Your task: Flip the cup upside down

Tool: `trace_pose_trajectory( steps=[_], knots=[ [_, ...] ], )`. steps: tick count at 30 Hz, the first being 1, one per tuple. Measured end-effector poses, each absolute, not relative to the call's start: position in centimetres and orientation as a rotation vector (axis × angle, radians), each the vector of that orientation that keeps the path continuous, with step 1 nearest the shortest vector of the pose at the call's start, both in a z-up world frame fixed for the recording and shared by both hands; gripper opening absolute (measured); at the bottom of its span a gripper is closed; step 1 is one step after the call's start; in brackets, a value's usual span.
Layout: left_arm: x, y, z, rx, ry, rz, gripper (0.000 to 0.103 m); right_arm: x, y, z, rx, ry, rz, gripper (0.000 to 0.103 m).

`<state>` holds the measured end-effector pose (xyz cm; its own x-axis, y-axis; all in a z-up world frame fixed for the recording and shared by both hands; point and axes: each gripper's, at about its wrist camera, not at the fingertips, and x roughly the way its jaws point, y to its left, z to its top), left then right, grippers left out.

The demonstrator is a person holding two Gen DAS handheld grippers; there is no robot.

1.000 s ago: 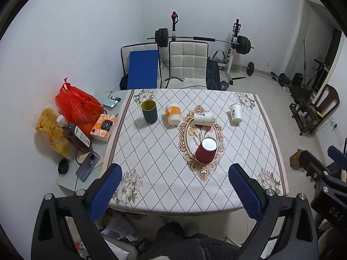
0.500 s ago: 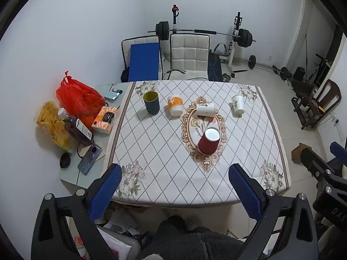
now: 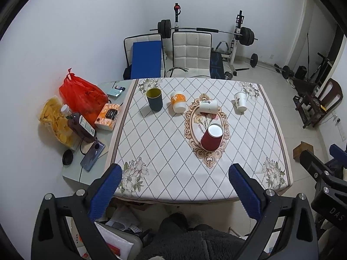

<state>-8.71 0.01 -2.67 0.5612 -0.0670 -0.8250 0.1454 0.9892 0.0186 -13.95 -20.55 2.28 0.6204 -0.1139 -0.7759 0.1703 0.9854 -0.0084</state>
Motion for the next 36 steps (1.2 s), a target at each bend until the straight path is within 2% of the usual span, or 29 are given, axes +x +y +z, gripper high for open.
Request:
trace_pose_trajectory(
  steps=[36],
  knots=[
    [-8.7,-1.1,-2.1,0.088,0.976,-0.112,0.101,-14.3,-20.6,1.7,0.08,0.901,-0.162,0.1]
  ],
)
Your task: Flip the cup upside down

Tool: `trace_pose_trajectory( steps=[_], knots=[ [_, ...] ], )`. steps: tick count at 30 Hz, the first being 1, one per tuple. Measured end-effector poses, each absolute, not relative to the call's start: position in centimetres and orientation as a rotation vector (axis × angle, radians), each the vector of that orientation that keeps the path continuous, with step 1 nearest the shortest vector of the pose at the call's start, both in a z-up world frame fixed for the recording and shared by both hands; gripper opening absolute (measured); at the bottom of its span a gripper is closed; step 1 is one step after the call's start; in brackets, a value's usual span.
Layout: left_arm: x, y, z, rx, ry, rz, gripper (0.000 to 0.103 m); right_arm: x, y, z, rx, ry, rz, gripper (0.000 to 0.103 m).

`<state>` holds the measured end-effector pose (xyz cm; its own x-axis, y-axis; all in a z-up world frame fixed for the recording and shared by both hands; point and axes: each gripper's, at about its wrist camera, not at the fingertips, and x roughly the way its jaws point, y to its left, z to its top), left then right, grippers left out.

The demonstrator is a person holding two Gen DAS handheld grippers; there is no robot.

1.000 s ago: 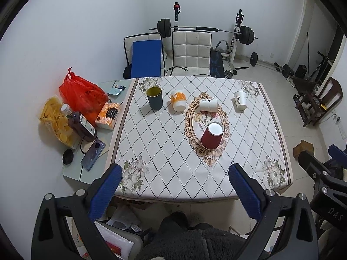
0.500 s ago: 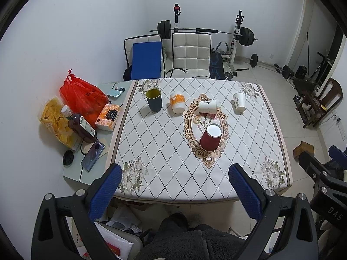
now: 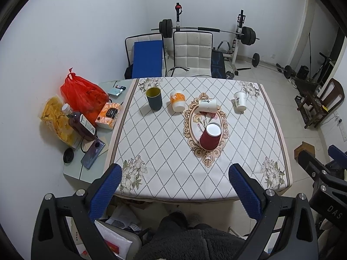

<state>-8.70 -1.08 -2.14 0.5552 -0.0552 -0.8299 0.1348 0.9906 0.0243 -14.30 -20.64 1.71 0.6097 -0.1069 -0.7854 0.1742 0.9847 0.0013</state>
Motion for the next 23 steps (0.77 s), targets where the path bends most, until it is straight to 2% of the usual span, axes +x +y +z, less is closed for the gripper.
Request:
trace_pose_trajectory(
  steps=[23],
  knots=[
    [-8.95,-1.32,-2.21,0.101,0.969,-0.106,0.101,-14.5,-21.71,1.3,0.088,0.907,-0.151,0.1]
  ],
)
